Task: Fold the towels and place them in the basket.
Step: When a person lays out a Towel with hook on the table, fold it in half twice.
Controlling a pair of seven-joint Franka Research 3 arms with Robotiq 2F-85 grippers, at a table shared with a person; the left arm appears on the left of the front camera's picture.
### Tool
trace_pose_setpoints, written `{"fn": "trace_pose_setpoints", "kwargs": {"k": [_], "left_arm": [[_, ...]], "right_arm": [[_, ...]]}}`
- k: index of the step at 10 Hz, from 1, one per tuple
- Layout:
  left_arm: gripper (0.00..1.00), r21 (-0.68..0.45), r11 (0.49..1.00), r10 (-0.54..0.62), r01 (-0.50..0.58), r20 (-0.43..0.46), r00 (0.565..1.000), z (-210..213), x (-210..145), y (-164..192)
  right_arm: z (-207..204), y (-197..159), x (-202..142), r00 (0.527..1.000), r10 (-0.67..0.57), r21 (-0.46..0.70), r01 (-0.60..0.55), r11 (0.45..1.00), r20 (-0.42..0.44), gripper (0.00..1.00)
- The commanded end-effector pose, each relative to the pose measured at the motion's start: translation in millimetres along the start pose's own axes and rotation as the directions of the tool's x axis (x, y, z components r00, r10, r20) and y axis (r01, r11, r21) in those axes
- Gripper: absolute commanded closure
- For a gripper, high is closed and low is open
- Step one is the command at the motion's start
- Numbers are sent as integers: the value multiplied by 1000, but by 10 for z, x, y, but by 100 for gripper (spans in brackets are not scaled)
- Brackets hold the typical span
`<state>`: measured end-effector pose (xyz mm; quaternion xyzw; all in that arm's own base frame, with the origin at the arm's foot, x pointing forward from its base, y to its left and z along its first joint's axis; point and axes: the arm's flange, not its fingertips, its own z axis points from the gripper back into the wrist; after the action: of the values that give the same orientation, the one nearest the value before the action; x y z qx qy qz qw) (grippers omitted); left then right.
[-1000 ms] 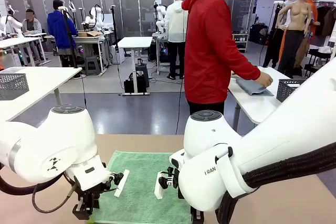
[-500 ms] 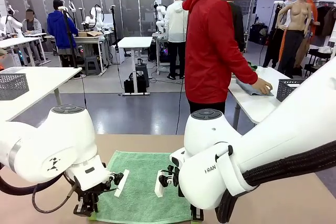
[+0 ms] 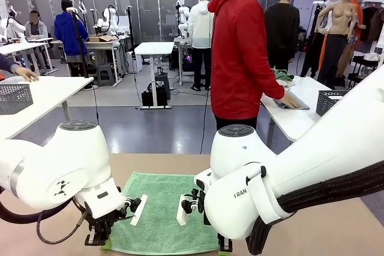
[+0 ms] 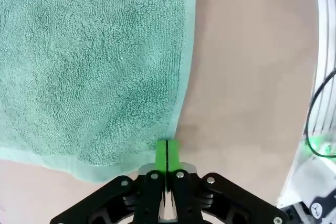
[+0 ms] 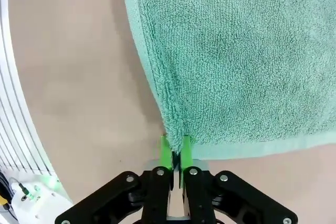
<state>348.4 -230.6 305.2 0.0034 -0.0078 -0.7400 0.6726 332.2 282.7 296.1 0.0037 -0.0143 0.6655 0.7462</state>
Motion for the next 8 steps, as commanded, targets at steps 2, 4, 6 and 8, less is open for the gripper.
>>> {"fn": "trace_pose_setpoints", "kwargs": {"k": [2, 4, 6, 8], "left_arm": [[100, 10, 1000, -7, 7, -13, 1000, 44, -37, -115], [100, 73, 997, 6, -7, 8, 1000, 282, -105, -196], [100, 129, 991, 22, -22, 6, 1000, 520, -191, -292], [100, 141, 990, 16, -18, 13, 1000, 608, -236, -314]], "right_arm": [[-54, 26, -6, 1000, -14, -6, 14, 1000, -19, 100], [51, 23, -8, 1000, -8, -25, 7, 1000, -14, 100], [201, 31, 2, 1000, 1, -58, -1, 998, -9, 100], [316, 27, 27, 1000, 14, -88, -14, 996, -2, 100]]}}
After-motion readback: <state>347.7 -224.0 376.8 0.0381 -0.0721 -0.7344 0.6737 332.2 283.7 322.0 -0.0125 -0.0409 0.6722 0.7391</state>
